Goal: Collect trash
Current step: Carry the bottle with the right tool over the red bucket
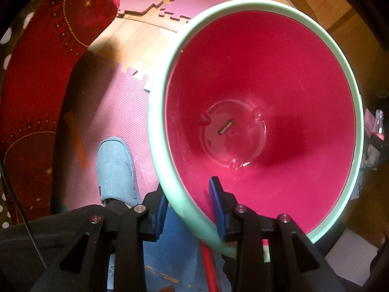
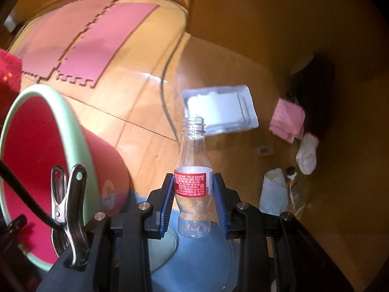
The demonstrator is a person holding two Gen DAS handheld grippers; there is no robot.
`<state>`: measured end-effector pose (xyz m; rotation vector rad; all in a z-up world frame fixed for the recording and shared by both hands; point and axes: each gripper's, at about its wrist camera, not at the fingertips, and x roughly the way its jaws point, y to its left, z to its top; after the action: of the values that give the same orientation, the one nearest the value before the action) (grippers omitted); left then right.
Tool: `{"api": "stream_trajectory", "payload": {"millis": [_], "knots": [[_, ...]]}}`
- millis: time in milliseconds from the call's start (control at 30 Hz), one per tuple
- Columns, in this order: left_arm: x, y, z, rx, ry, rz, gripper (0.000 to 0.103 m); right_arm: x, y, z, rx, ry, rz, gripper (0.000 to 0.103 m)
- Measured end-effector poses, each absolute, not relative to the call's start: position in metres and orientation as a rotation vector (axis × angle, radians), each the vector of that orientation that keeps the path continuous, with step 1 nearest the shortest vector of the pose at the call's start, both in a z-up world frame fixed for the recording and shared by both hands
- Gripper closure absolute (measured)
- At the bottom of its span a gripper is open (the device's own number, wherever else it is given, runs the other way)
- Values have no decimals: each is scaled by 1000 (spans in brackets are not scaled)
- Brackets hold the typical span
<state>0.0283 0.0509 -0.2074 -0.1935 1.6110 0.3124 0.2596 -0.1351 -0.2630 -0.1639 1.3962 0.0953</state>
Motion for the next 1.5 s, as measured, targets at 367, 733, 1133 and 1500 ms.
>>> {"api": "stream_trajectory", "payload": {"millis": [367, 733, 1133, 1500], "knots": [[28, 54, -209, -215, 1611, 313, 69, 252, -103, -221, -216, 1333, 186, 71], [29, 54, -209, -210, 1611, 314, 69, 240, -74, -190, -287, 1287, 304, 71], [29, 56, -208, -215, 1612, 316, 69, 229, -50, -170, -326, 1276, 411, 71], [29, 56, -208, -214, 1610, 317, 69, 220, -23, -165, -326, 1294, 535, 71]]}}
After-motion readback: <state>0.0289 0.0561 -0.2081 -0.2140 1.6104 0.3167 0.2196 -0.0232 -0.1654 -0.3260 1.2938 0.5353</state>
